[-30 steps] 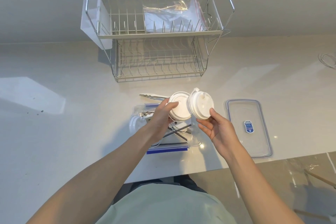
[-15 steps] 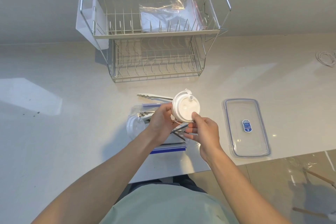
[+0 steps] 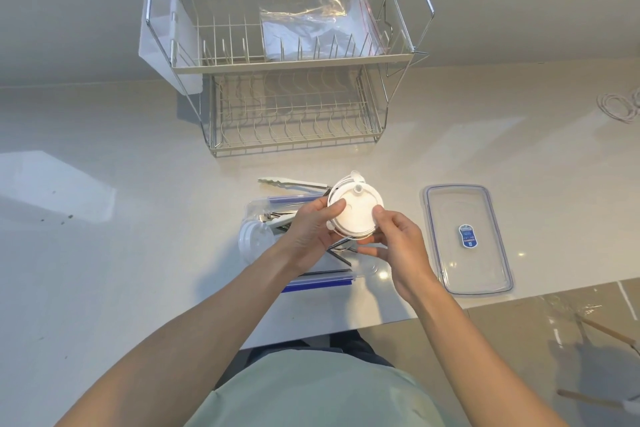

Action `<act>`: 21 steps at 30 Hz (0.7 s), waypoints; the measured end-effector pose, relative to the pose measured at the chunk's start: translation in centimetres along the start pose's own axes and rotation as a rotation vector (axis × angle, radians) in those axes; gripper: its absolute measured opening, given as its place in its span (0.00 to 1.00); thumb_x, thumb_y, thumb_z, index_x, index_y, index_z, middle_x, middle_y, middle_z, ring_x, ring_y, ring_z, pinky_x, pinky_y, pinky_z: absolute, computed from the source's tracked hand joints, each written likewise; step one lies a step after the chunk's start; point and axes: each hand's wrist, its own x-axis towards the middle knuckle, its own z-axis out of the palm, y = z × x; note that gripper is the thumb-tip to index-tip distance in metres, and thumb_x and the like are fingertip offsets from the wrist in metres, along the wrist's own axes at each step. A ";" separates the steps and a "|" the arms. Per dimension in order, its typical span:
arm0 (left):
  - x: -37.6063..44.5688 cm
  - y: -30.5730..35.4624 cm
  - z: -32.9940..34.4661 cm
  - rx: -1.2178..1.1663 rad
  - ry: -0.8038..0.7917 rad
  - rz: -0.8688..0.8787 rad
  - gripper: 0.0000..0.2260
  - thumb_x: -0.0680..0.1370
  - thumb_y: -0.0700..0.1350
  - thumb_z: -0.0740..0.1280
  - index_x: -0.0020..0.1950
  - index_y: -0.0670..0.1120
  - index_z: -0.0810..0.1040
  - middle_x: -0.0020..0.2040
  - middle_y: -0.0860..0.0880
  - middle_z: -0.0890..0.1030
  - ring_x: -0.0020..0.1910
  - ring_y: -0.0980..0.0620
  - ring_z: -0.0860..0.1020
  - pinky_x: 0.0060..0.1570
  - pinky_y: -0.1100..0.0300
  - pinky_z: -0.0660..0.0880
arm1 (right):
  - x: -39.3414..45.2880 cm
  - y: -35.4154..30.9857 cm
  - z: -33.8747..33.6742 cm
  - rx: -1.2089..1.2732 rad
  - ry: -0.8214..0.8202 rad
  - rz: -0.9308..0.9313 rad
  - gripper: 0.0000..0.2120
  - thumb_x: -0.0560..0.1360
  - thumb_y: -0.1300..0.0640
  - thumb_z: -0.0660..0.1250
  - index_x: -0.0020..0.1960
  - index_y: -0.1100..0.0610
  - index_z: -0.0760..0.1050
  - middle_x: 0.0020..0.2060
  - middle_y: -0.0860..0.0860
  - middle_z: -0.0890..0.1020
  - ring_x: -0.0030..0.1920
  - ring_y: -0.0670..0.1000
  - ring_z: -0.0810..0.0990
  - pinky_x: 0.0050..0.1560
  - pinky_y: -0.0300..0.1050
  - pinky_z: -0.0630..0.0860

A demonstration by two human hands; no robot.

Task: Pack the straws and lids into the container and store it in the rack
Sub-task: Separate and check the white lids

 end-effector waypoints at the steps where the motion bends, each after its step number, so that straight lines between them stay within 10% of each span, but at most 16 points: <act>1: 0.0 -0.1 0.1 -0.001 0.001 0.002 0.22 0.80 0.44 0.68 0.72 0.37 0.73 0.68 0.33 0.76 0.61 0.41 0.78 0.65 0.44 0.73 | 0.0 -0.1 -0.2 -0.013 -0.015 0.000 0.15 0.83 0.51 0.66 0.58 0.64 0.78 0.45 0.57 0.83 0.39 0.51 0.86 0.39 0.46 0.84; 7: 0.0 -0.2 1.6 0.017 0.006 -0.038 0.23 0.81 0.54 0.65 0.72 0.42 0.75 0.68 0.35 0.77 0.61 0.40 0.78 0.68 0.35 0.69 | 0.3 0.5 -1.4 -0.378 0.104 -0.159 0.16 0.83 0.51 0.63 0.70 0.48 0.72 0.58 0.51 0.81 0.54 0.53 0.84 0.50 0.55 0.85; 14: -0.6 0.0 2.7 -0.010 -0.091 -0.068 0.15 0.82 0.49 0.60 0.64 0.46 0.78 0.57 0.43 0.81 0.54 0.46 0.79 0.47 0.53 0.74 | -0.7 -0.7 -0.6 -0.743 0.024 -0.253 0.50 0.65 0.31 0.73 0.80 0.46 0.57 0.71 0.44 0.68 0.66 0.48 0.73 0.61 0.50 0.78; 21: -0.8 0.0 2.6 -0.116 -0.156 -0.099 0.15 0.83 0.52 0.61 0.63 0.45 0.78 0.54 0.43 0.81 0.53 0.46 0.81 0.51 0.51 0.75 | -0.7 -1.0 0.3 -0.694 -0.018 -0.269 0.39 0.67 0.37 0.78 0.73 0.45 0.67 0.62 0.44 0.70 0.58 0.45 0.75 0.48 0.36 0.74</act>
